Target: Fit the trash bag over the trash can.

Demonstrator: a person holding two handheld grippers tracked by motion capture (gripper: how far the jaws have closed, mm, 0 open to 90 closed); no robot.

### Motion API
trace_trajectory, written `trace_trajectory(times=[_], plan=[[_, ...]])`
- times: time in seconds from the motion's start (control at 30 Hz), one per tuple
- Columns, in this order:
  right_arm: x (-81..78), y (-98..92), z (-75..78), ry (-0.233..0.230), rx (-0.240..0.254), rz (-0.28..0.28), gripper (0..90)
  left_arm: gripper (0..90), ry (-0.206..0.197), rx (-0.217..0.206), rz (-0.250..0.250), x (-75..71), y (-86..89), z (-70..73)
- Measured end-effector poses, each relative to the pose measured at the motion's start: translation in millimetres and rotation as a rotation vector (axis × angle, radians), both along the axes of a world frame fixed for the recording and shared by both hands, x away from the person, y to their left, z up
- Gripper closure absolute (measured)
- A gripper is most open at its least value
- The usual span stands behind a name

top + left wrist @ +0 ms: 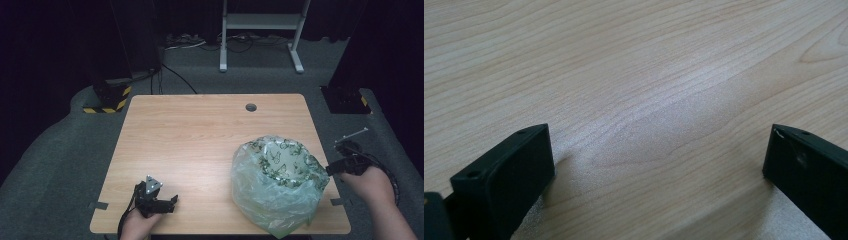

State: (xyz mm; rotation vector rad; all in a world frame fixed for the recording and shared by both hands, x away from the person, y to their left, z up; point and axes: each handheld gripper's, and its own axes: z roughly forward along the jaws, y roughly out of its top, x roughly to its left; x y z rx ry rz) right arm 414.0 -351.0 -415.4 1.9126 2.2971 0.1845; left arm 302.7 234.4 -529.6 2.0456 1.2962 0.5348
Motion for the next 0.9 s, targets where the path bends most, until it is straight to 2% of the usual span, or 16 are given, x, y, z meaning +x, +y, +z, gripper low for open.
trace_trajectory(times=[0.13, 0.3, 0.5, 0.53, 0.7, 0.9], plan=[[-7.5, 1.3, -24.6, 0.023, 0.011, -0.011, 24.8, 0.1, 0.000, 0.000, 0.000, 0.1, -0.1, 0.0], [-17.5, 10.0, -49.0, 0.036, 0.005, 0.010, 23.8, 0.1, 0.000, 0.000, 0.000, 0.1, -0.1, 0.0], [-24.7, 17.3, -68.4, 0.032, -0.010, 0.028, 22.6, 0.1, 0.000, -0.001, 0.000, 0.1, -0.1, 0.0], [-25.3, 17.7, -71.3, 0.038, -0.001, 0.030, 17.9, 0.1, 0.000, 0.000, 0.000, 0.1, -0.2, 0.0], [-28.4, 17.6, -73.7, 0.008, 0.015, 0.015, 15.3, 0.1, 0.001, 0.002, -0.001, 0.1, 0.0, 0.1], [-30.2, 17.3, -73.9, -0.002, 0.018, 0.021, 15.0, 0.1, 0.001, 0.002, 0.001, -0.1, -0.2, 0.0]])
